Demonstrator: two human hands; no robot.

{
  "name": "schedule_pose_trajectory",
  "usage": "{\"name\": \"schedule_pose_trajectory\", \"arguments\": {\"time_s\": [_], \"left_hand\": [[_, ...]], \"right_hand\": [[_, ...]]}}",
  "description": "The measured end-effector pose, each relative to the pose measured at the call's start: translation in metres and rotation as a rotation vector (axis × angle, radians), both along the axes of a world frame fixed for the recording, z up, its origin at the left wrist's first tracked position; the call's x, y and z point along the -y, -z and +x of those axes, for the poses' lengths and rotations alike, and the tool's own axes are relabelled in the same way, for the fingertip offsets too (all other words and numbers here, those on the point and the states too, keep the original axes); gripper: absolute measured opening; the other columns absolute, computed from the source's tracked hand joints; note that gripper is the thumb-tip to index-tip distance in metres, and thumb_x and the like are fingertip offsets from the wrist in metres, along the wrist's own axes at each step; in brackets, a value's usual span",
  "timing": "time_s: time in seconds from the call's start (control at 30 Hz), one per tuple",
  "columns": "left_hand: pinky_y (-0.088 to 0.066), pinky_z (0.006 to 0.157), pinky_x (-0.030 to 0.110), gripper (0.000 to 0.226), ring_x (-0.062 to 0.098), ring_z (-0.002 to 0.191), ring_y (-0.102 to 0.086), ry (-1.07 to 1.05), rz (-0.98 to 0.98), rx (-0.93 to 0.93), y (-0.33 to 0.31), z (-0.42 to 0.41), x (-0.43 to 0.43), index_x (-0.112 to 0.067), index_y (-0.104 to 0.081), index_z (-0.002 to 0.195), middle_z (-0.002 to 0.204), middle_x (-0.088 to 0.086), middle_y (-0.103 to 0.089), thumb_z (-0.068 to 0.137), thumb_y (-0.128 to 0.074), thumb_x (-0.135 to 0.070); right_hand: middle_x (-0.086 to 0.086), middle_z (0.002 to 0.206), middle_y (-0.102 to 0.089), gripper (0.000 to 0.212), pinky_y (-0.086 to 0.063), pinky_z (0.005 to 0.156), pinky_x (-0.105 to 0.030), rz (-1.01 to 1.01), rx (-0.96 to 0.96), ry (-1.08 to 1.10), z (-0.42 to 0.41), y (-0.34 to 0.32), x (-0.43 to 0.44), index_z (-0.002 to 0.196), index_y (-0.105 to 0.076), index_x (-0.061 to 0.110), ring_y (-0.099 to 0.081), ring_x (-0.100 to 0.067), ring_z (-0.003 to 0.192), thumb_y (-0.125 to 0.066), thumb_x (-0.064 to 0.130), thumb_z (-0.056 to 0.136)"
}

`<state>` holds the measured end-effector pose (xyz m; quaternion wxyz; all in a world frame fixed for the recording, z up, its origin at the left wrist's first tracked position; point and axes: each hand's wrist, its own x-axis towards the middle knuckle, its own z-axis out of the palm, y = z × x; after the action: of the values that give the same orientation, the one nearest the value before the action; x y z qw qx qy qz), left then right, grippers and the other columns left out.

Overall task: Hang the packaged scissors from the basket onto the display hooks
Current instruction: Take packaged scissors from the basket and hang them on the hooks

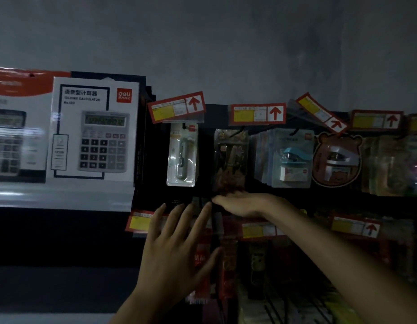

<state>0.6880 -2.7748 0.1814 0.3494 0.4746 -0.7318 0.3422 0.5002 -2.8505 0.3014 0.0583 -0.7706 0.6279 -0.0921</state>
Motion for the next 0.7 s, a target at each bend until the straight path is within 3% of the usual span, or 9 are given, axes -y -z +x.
{"name": "schedule_pose_trajectory", "arguments": {"time_s": [0.07, 0.13, 0.3, 0.5, 0.7], "left_hand": [[-0.027, 0.118, 0.056, 0.08, 0.028, 0.137, -0.049, 0.003, -0.026, -0.006, 0.001, -0.001, 0.002, -0.024, -0.033, 0.158, 0.145, 0.004, -0.056, 0.094, -0.045, -0.07], [-0.027, 0.118, 0.056, 0.079, 0.028, 0.135, -0.051, 0.01, -0.044, -0.012, 0.002, -0.001, 0.002, -0.024, -0.036, 0.158, 0.143, 0.005, -0.058, 0.094, -0.047, -0.069], [-0.027, 0.118, 0.055, 0.077, 0.027, 0.135, -0.051, 0.004, -0.05, 0.004, 0.001, 0.001, 0.002, -0.024, -0.035, 0.158, 0.143, 0.004, -0.057, 0.095, -0.044, -0.068], [-0.03, 0.116, 0.055, 0.076, 0.027, 0.136, -0.051, 0.006, -0.056, 0.022, 0.001, 0.001, 0.002, -0.023, -0.037, 0.157, 0.143, 0.004, -0.056, 0.096, -0.043, -0.067], [-0.032, 0.115, 0.056, 0.075, 0.027, 0.134, -0.052, 0.012, -0.03, 0.019, 0.0, 0.002, 0.002, -0.023, -0.037, 0.157, 0.142, 0.004, -0.057, 0.096, -0.044, -0.066]], "right_hand": [[-0.005, 0.168, -0.02, 0.079, -0.019, 0.12, -0.048, 0.019, 0.019, -0.012, 0.001, -0.001, -0.001, 0.159, -0.026, 0.033, -0.018, -0.028, 0.153, -0.017, 0.074, 0.092], [-0.003, 0.168, -0.021, 0.074, -0.02, 0.119, -0.047, 0.019, 0.029, -0.011, -0.001, -0.001, 0.0, 0.16, -0.025, 0.033, -0.02, -0.028, 0.152, -0.017, 0.07, 0.096], [-0.011, 0.168, -0.016, 0.076, -0.018, 0.121, -0.052, -0.007, -0.028, -0.018, -0.001, 0.001, 0.001, 0.159, -0.024, 0.031, -0.015, -0.035, 0.152, -0.012, 0.066, 0.093], [0.0, 0.17, -0.006, 0.07, -0.015, 0.125, -0.048, -0.15, 0.059, -0.046, -0.01, 0.011, 0.001, 0.16, -0.022, 0.028, -0.006, -0.026, 0.156, -0.027, 0.062, 0.1], [-0.004, 0.17, -0.01, 0.077, -0.015, 0.123, -0.051, -0.154, 0.008, -0.042, -0.01, 0.012, -0.002, 0.159, -0.022, 0.036, -0.008, -0.029, 0.155, -0.01, 0.07, 0.091]]}}
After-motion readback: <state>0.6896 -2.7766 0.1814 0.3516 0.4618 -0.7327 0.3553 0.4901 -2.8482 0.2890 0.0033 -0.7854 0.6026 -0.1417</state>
